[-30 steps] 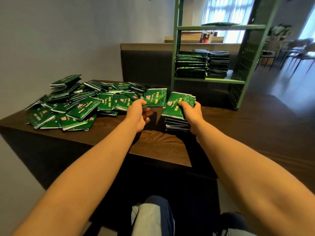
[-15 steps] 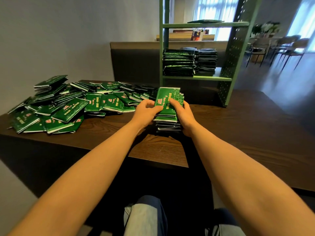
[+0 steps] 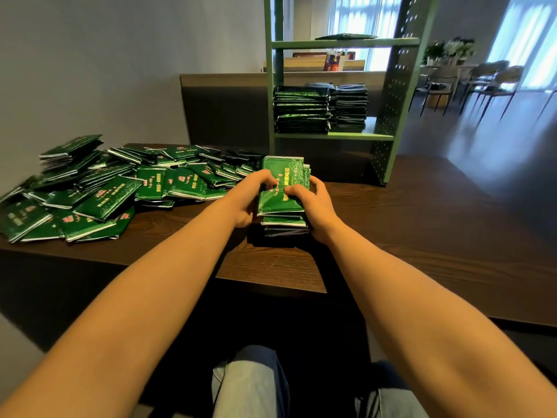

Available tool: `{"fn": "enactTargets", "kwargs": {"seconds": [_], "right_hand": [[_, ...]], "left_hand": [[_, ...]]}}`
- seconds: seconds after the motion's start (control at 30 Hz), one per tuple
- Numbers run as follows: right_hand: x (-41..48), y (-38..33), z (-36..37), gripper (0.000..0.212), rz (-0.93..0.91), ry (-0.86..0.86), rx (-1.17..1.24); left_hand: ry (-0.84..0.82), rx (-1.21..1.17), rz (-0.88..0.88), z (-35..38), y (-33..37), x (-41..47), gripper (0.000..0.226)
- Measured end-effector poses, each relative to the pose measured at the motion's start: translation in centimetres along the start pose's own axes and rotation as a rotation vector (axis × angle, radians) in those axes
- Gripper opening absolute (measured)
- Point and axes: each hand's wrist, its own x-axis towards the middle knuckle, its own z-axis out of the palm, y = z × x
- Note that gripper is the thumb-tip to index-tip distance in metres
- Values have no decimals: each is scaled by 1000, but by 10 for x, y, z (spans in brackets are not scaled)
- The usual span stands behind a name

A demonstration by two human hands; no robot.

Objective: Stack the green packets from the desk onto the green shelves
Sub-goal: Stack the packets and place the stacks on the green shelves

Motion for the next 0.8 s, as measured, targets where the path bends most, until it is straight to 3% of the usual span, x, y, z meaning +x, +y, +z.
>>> {"fn": "enactTargets", "kwargs": {"seconds": [0.07,0.2,0.3,0.37,0.43,0.57,0.7,0.8], "right_hand": [[0,-6,-2,81,-16,-16,-24],[-2,-26,-7,101,-52,-56,-119],[-5,-37,-7,83,-134,-42,-211],[-5,-37,-10,83,-166,-29,-221],[-3,-33,-15,85,-170,-19,-204],[-11,-28,-25,80,-129,-37,-211],[-13,-26,-27,91,-104,-79,-223],[-14,-26,-24,84,-95,-97,-243]], "left_hand": [[8,11,21,3,4,1,15],[43,74,75,14,11,-2,28],[115,103,180,28,14,-2,31],[148,145,242,34,12,6,68],[148,170,266,41,7,7,85],[104,128,296,54,-11,4,95],[69,35,285,53,-18,6,100],[62,-12,275,53,-22,2,98]]}}
